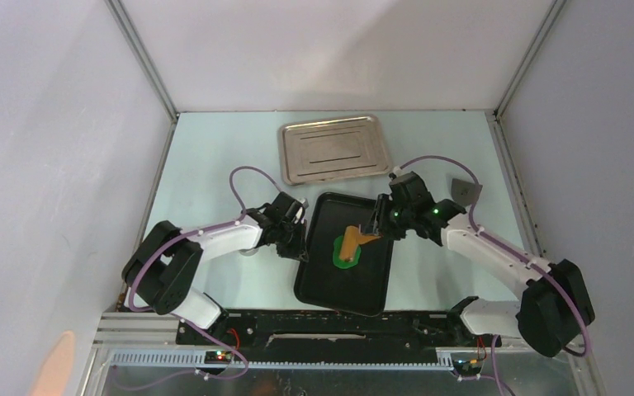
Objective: Roll out the dumpling wrappers from the dough
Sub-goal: Flatten out the dough on the work surface.
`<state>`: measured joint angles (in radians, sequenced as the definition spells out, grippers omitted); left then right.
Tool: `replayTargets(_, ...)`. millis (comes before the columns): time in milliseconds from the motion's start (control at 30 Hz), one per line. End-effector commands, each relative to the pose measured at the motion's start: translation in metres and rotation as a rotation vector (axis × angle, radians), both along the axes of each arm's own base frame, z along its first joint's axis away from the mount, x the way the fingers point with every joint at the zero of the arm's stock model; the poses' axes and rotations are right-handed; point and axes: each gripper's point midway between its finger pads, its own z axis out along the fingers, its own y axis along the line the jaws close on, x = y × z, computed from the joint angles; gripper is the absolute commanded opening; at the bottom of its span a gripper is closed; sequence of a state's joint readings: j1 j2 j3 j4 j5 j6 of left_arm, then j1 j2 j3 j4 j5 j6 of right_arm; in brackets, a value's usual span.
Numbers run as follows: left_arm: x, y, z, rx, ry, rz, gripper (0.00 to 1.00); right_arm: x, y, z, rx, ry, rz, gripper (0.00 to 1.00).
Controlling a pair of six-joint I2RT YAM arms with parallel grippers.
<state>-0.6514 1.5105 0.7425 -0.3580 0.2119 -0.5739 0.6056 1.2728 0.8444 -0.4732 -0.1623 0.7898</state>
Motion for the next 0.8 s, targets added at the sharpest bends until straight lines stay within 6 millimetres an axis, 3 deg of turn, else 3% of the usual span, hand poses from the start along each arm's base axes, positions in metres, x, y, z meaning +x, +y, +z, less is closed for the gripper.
replayTargets(0, 0.012, -0.003, 0.020, -0.016, -0.052, -0.006, 0.00, -0.019, 0.003, 0.022, 0.041, -0.033, 0.148, 0.00)
replayTargets(100, 0.012, -0.002, 0.021, -0.017, -0.055, -0.004, 0.00, -0.014, 0.007, 0.043, 0.067, -0.088, 0.152, 0.00)
replayTargets(167, 0.012, -0.003, 0.022, -0.021, -0.059, -0.002, 0.00, -0.014, 0.000, 0.040, 0.026, -0.077, 0.135, 0.00)
replayTargets(333, 0.013, -0.003, 0.024, -0.024, -0.064, -0.004, 0.00, -0.022, -0.013, 0.009, -0.109, -0.003, 0.128, 0.00)
replayTargets(533, 0.013, -0.003, 0.025, -0.027, -0.068, -0.002, 0.00, -0.039, -0.024, -0.043, -0.230, 0.188, 0.099, 0.00)
replayTargets(767, 0.012, -0.003, 0.026, -0.029, -0.068, -0.002, 0.00, -0.039, -0.033, -0.071, -0.331, 0.235, 0.060, 0.00)
